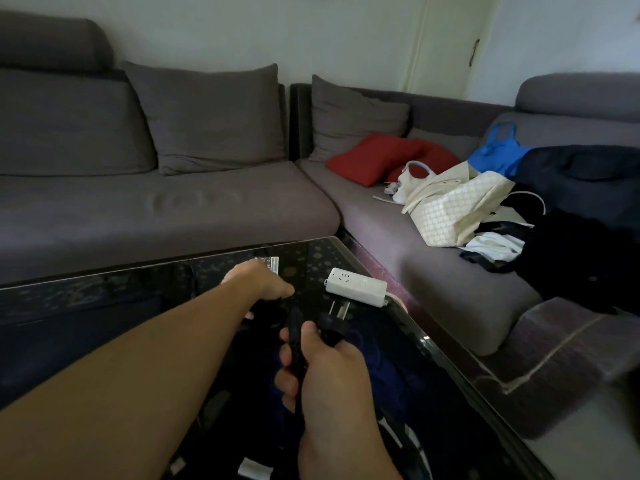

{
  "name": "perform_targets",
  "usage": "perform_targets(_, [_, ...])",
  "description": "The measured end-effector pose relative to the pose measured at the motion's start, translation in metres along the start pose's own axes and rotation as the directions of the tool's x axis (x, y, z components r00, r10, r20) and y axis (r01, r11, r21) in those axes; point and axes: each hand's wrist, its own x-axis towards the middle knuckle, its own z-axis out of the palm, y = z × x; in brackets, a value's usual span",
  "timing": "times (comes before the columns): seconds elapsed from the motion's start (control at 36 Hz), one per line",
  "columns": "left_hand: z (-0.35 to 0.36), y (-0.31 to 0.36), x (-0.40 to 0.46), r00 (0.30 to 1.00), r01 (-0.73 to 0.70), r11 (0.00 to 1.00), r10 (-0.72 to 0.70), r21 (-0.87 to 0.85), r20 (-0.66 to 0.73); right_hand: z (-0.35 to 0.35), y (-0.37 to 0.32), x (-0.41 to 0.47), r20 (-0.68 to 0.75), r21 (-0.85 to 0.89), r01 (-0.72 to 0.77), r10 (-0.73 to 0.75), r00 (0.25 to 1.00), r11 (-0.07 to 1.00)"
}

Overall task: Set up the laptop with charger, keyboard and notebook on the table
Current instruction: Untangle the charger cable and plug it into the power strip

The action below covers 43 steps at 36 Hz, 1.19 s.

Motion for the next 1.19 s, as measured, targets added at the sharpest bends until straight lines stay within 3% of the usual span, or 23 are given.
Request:
perform_targets(0.25, [-0.033, -0.046, -0.022, 0.959, 0.158, 0.927, -0.063, -0.341, 0.275, -0.005, -0.001, -0.006, 0.033, -0.009, 0.053, -0.053, 0.998, 0.999])
perform_targets(0.39, [-0.050, -0.077, -0.061, 0.935, 0.189, 0.686, 0.093, -0.703, 0.342, 0.004, 0.000, -0.015, 0.101, -0.052, 0.058, -0.053, 0.993, 0.997])
perform_targets(0.53, [-0.075, -0.091, -0.128, 0.944, 0.127, 0.365, 0.241, -0.922, 0.225, 0.023, 0.002, -0.032, 0.152, -0.084, 0.147, -0.133, 0.979, 0.986])
perform_targets(0.78, [-0.139, -0.129, -0.235, 0.937, 0.037, -0.031, 0.349, -0.999, 0.024, 0.069, 0.005, -0.104, 0.429, 0.007, 0.363, -0.331, 0.841, 0.932])
perform_targets(0.86, [-0.150, -0.148, -0.259, 0.931, 0.037, -0.143, 0.366, -0.989, -0.018, 0.087, 0.008, -0.132, 0.507, 0.000, 0.386, -0.332, 0.795, 0.923])
perform_targets(1.03, [-0.151, -0.179, -0.290, 0.909, 0.035, -0.266, 0.410, -0.963, -0.080, 0.111, 0.026, -0.163, 0.553, -0.081, 0.558, -0.428, 0.715, 0.826])
perform_targets(1.19, [-0.143, -0.196, -0.286, 0.930, 0.031, -0.287, 0.360, -0.957, -0.078, 0.117, 0.043, -0.161, 0.549, -0.189, 0.684, -0.501, 0.669, 0.705])
